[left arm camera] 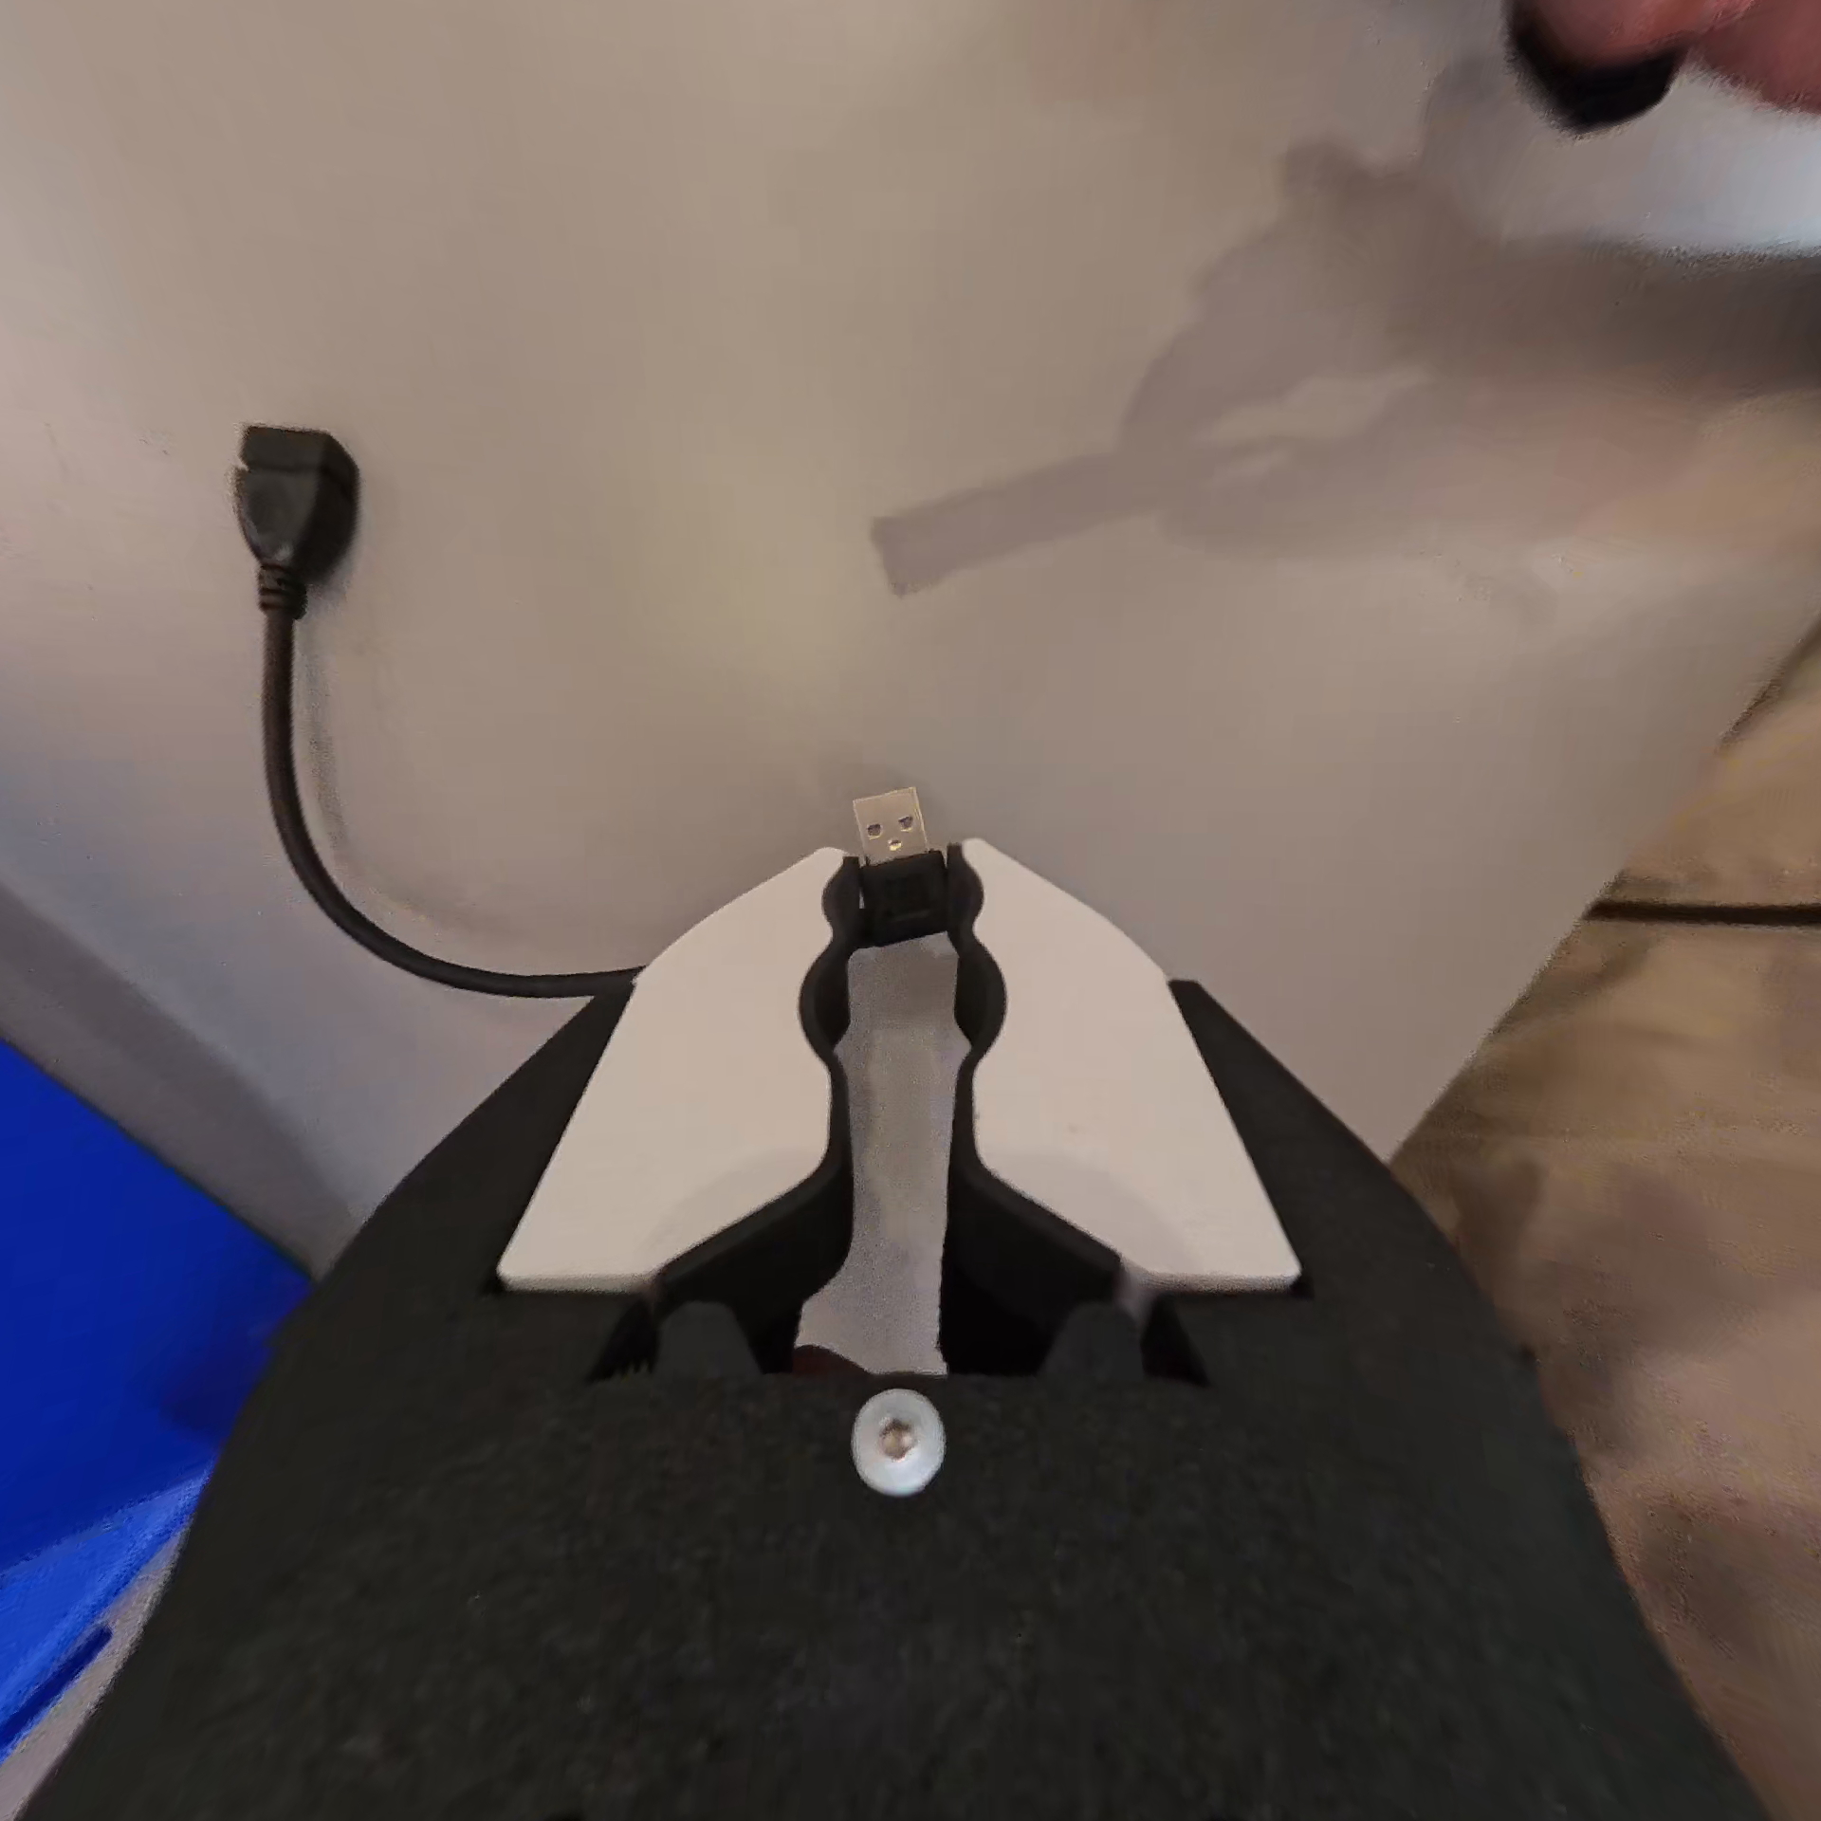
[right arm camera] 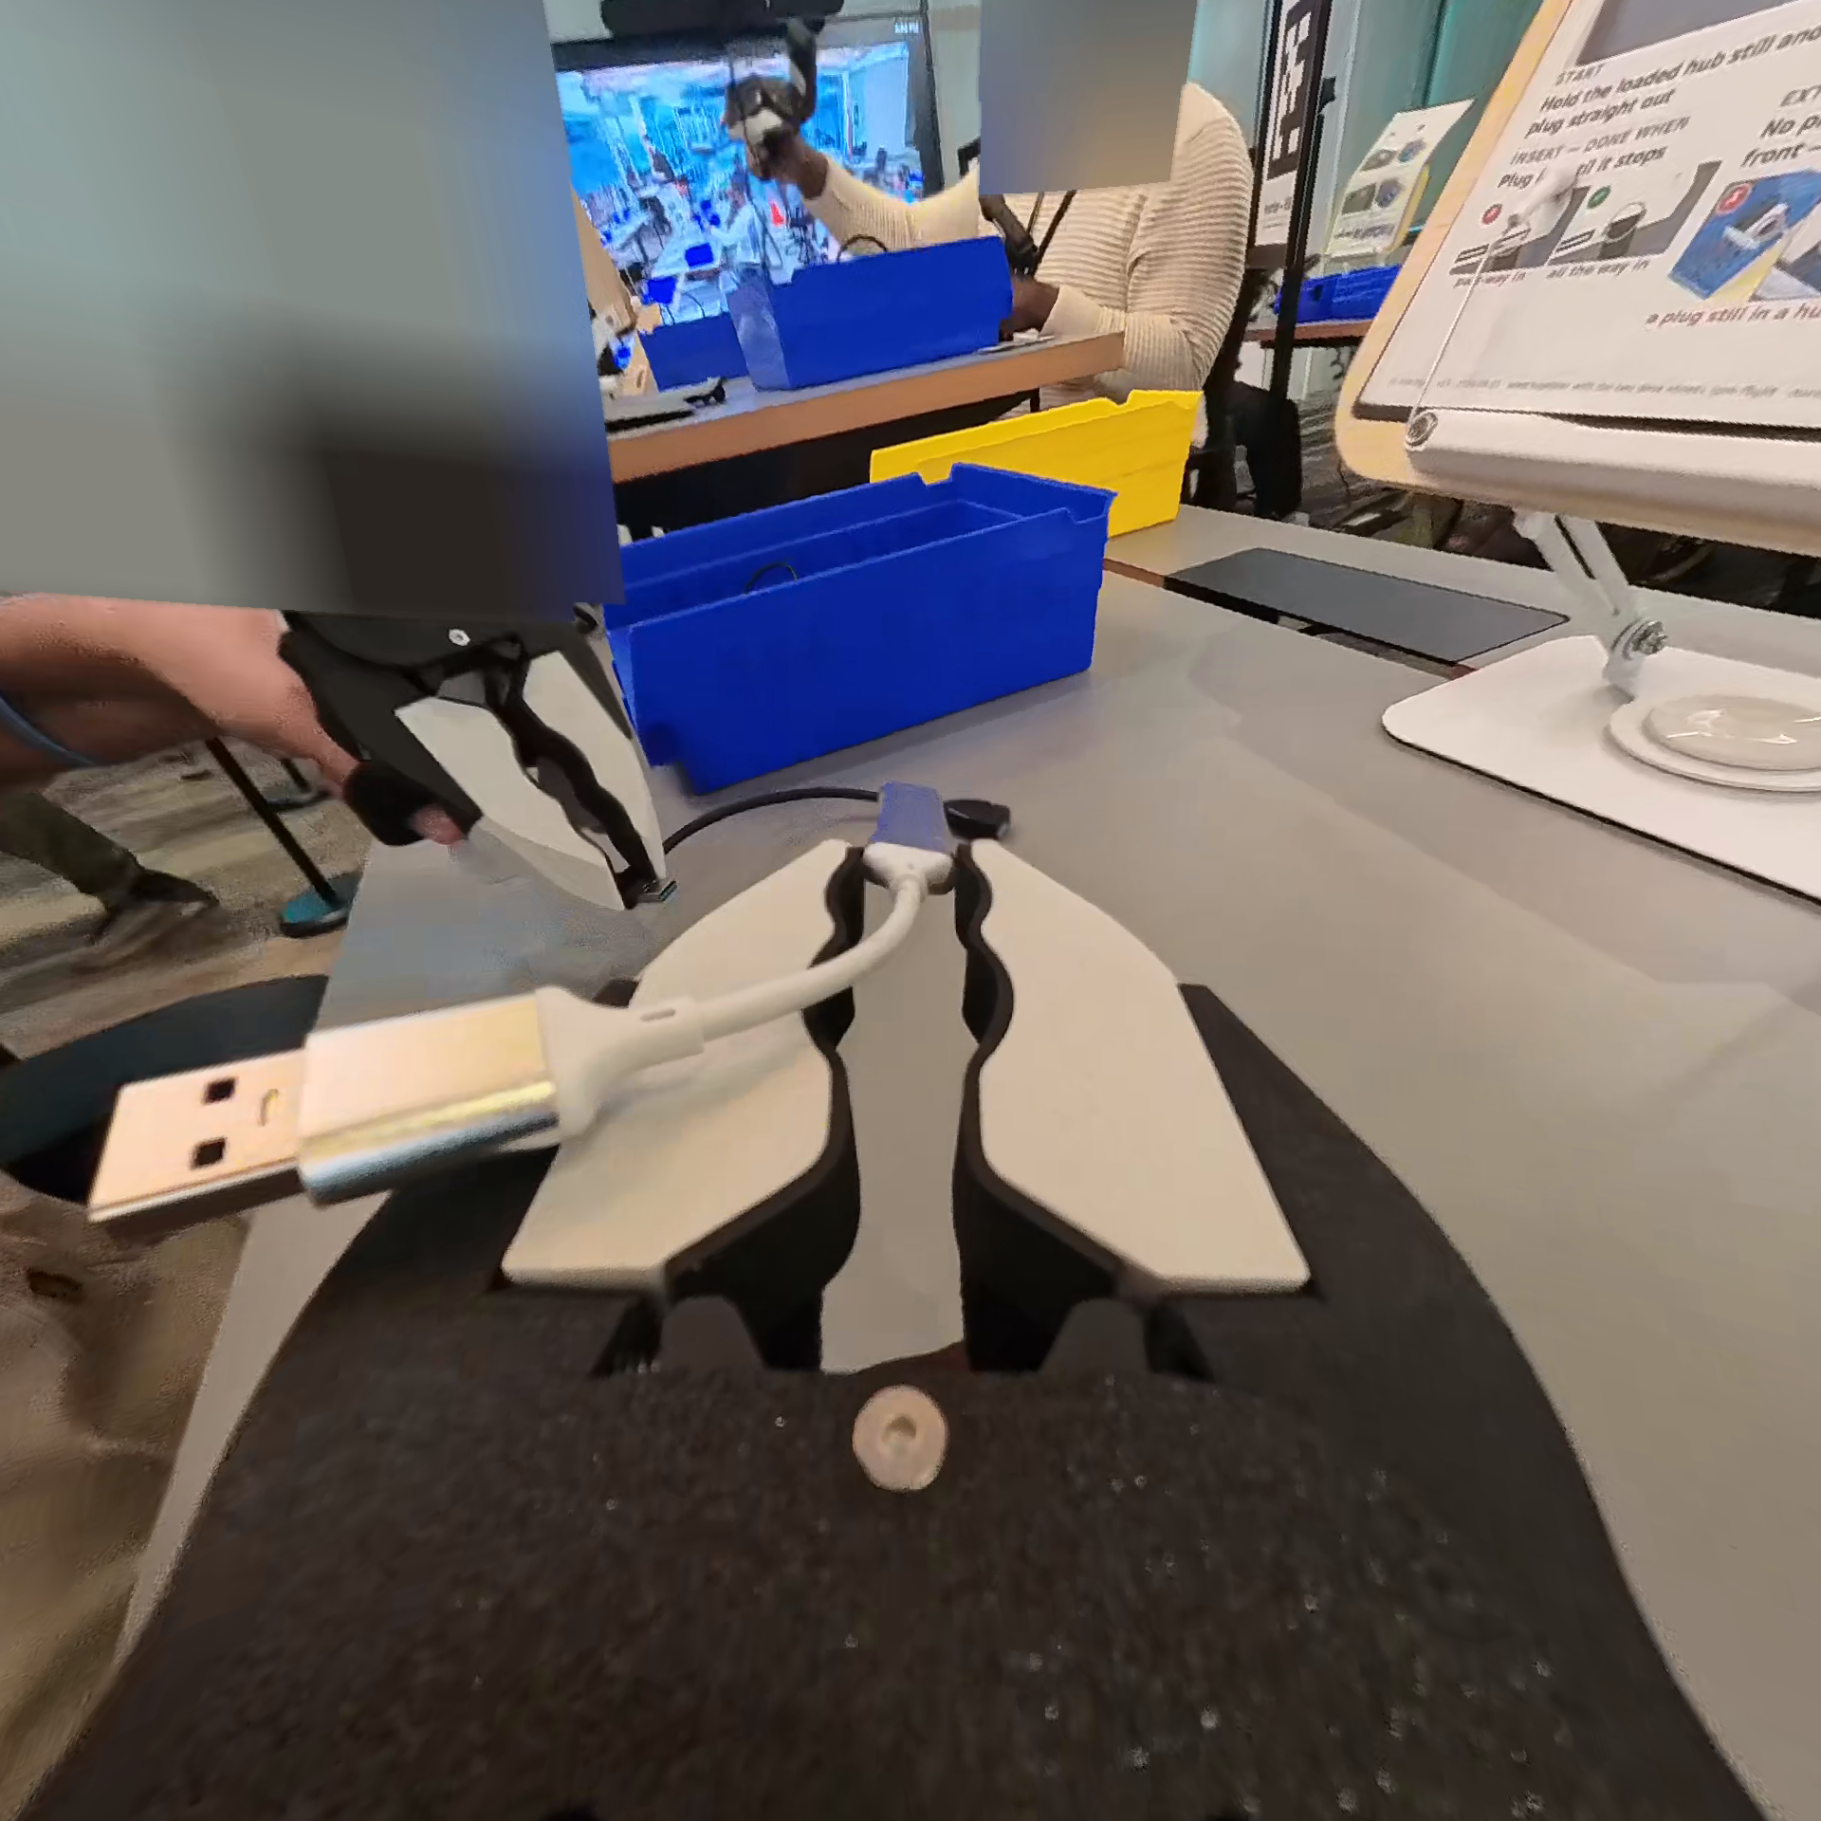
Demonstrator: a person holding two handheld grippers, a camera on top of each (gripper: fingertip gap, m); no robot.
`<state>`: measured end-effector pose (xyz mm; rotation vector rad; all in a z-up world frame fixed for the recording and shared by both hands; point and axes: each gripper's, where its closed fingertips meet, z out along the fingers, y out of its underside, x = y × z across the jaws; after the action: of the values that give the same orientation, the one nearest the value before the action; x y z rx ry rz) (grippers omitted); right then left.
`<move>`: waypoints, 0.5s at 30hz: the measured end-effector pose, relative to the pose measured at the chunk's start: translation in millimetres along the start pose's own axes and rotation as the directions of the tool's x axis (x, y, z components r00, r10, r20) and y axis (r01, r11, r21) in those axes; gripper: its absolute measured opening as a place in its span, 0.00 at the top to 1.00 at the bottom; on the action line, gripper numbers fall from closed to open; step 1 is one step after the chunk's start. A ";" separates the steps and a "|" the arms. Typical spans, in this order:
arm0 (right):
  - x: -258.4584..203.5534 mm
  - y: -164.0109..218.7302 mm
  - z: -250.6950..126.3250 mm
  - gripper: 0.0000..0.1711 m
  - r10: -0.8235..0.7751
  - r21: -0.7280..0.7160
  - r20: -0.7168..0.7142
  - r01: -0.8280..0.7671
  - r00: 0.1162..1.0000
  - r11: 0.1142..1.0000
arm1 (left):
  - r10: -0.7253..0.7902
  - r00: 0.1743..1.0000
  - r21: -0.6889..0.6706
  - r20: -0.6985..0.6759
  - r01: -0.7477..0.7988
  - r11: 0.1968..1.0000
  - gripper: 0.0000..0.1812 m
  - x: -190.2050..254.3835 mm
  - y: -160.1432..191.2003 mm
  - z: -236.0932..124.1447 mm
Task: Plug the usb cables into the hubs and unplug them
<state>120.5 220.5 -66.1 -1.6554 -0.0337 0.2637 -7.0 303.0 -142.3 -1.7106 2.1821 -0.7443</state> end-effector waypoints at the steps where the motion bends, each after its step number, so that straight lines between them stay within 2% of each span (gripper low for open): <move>1: 0.4 -1.2 -0.5 0.90 0.013 0.010 0.004 -0.013 1.000 1.000 | -0.005 1.000 0.007 -0.007 0.005 1.000 0.91 3.1 -9.4 -3.8; 3: 1.3 -2.3 -0.7 0.90 0.018 0.018 0.003 -0.018 1.000 1.000 | -0.010 0.999 0.029 -0.042 0.011 1.000 0.91 10.2 -27.6 -10.6; 7: -2.3 -4.9 -1.3 0.90 -0.046 0.028 -0.013 0.046 0.999 0.999 | 0.075 0.997 0.068 0.012 -0.076 0.995 0.91 10.7 -47.5 -18.0; 10: -9.6 -6.4 -0.3 0.90 -0.103 0.034 -0.010 0.103 0.995 0.994 | 0.130 0.991 0.104 0.041 -0.134 0.986 0.91 13.3 -49.0 -19.6; 15: -27.2 -2.7 5.9 0.90 -0.199 0.025 0.025 0.198 0.980 0.980 | 0.140 0.990 0.210 0.034 -0.144 0.967 0.91 18.5 -51.1 -29.3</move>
<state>93.2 221.7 -59.8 -1.6129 -0.2149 0.1340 15.2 283.2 -88.2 -1.4358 2.1004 -0.8828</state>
